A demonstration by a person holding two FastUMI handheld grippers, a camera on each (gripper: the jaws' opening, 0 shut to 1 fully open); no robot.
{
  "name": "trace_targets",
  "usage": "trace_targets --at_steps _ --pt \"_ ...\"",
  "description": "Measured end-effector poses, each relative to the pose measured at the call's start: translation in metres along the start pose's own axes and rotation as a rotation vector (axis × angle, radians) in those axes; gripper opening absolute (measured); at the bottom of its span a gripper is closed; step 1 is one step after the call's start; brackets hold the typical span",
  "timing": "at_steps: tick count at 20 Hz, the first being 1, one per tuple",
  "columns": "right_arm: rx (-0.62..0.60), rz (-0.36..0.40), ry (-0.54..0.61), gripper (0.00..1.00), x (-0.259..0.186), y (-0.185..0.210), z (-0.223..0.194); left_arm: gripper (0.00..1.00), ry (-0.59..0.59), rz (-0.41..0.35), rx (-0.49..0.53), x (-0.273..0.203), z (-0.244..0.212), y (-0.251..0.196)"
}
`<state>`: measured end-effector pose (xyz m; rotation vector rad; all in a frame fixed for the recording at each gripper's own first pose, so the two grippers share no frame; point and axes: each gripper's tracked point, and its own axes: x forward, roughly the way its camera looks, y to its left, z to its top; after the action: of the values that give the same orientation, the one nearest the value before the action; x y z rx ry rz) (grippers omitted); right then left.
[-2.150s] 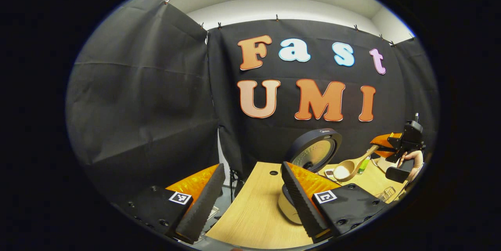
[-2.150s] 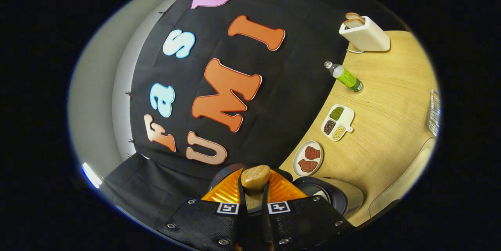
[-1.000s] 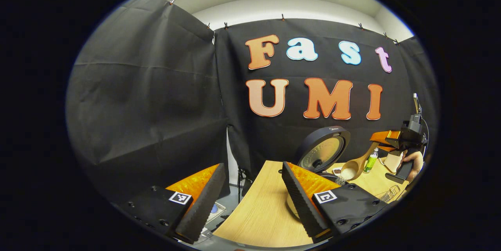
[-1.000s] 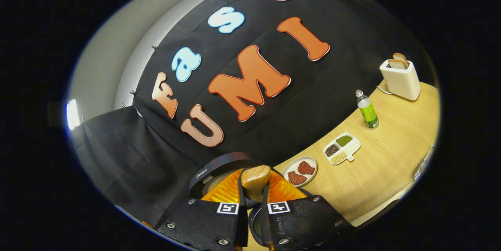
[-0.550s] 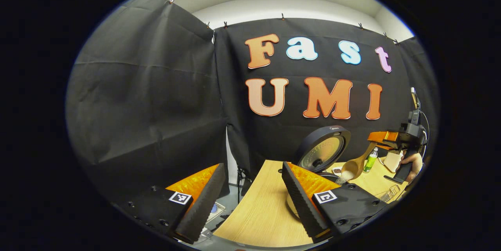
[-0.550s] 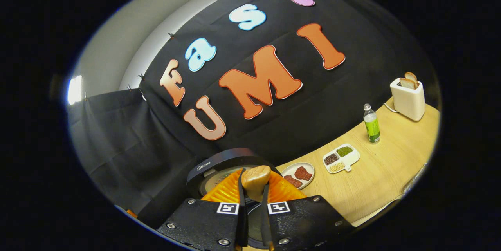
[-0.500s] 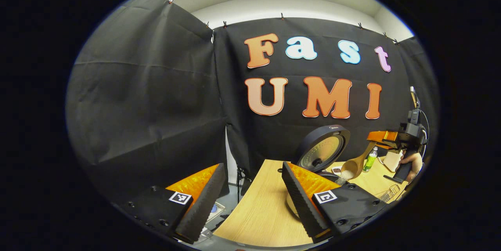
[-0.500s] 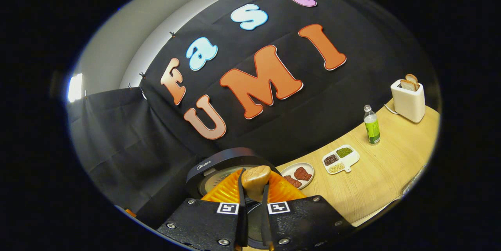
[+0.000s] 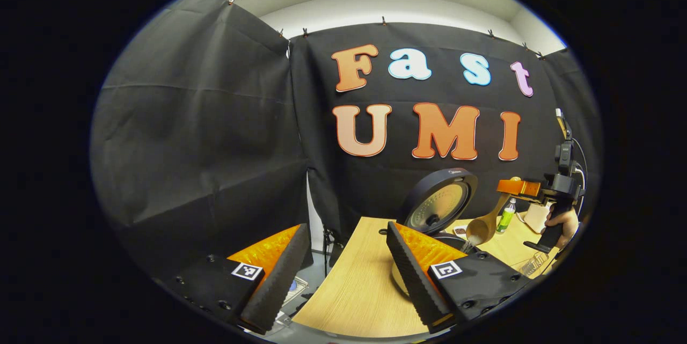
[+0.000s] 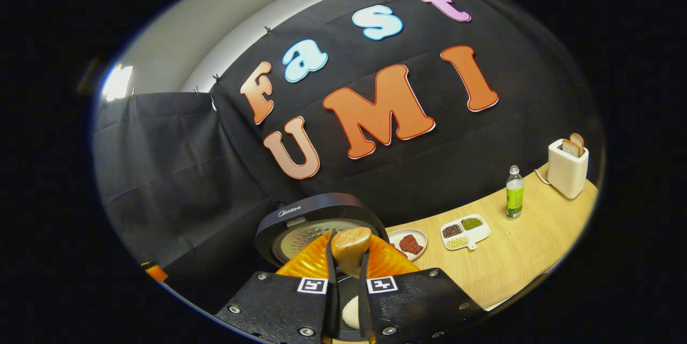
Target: Close the left gripper, press the button to open the rice cooker; take a wooden spoon from the chopstick holder with the right hand, scoop a spoonful of rice and pour it into the rice cooker, then put the wooden spoon back into the chopstick holder.
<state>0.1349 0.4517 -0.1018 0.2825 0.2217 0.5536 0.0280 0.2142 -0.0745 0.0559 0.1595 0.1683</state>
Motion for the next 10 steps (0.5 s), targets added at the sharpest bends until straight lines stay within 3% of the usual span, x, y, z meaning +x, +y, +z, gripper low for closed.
trace_targets --at_steps 10 --pt "-0.212 0.061 0.015 0.12 0.004 0.028 -0.023 0.94 0.005 0.010 0.008 0.000 -0.001 0.002"
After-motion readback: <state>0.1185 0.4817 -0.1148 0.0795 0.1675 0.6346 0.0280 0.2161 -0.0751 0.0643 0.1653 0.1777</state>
